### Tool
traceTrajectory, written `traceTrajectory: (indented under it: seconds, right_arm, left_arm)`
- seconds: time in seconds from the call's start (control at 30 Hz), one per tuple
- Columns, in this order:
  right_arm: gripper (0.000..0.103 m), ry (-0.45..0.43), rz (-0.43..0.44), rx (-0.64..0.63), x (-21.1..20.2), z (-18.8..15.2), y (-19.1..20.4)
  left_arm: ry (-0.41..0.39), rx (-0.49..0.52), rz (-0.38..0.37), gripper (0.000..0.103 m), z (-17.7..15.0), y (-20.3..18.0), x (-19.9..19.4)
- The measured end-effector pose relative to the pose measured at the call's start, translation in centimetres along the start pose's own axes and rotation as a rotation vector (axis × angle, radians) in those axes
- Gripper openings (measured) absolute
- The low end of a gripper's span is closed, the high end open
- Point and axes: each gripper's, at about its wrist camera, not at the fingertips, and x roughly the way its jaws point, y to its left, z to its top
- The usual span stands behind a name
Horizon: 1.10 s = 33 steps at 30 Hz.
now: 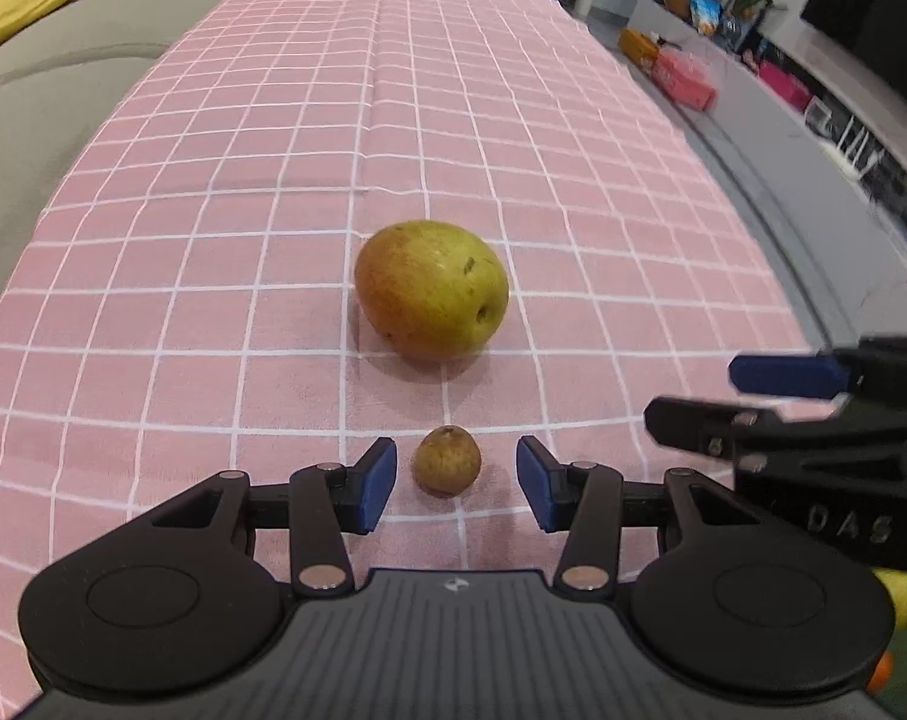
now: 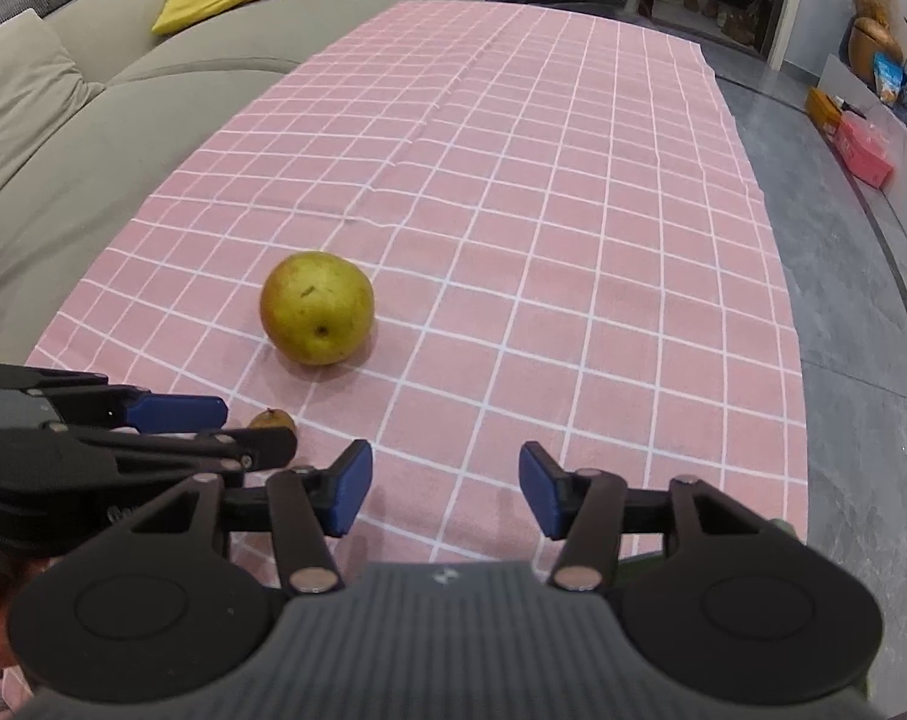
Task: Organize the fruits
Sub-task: 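Grasp the last small brown fruit with the left tool while the right tool approaches the pear, then grasp the large pear with the right tool while the left tool holds the brown fruit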
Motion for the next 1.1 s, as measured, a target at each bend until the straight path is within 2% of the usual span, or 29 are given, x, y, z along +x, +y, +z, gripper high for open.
traceTrajectory:
  seconds: [0.07,0.17,0.23,0.3,0.47,0.7,0.83,0.9,1.1]
  right_arm:
    - [0.054,0.014,-0.002,0.009,0.4,0.1,-0.2]
    - [0.058,0.028,-0.003,0.017,1.0,0.3,-0.5]
    - [0.058,0.036,-0.003,0.019,1.3,0.4,-0.7]
    - [0.061,0.042,-0.003,0.024,1.5,0.4,-0.8]
    - [0.062,0.038,0.0,0.02,1.9,0.4,-0.6]
    - [0.062,-0.006,0.043,0.004,2.1,1.9,0.5]
    - [0.062,-0.039,0.094,-0.017,2.7,3.5,2.1]
    - [0.067,-0.048,0.12,-0.033,3.3,4.2,3.0]
    - [0.068,-0.047,0.162,-0.059,5.4,5.4,4.6]
  left_arm:
    - [0.017,0.018,0.025,0.05,0.0,-0.3,0.7]
    - [0.02,0.015,0.025,0.047,0.0,-0.4,1.3]
    - [0.012,0.018,0.026,0.04,0.1,-0.4,1.4]
    - [0.008,0.024,0.027,0.028,0.1,-0.5,1.4]
    - [-0.009,0.026,0.028,0.027,0.0,-0.2,1.2]
    - [-0.083,-0.055,0.109,0.027,1.9,2.6,-1.0]
    - [-0.081,-0.092,0.156,0.027,2.5,4.1,-1.6]
    - [-0.083,-0.113,0.175,0.027,2.6,4.9,-1.9]
    - [-0.085,-0.152,0.191,0.027,3.0,6.5,-2.3]
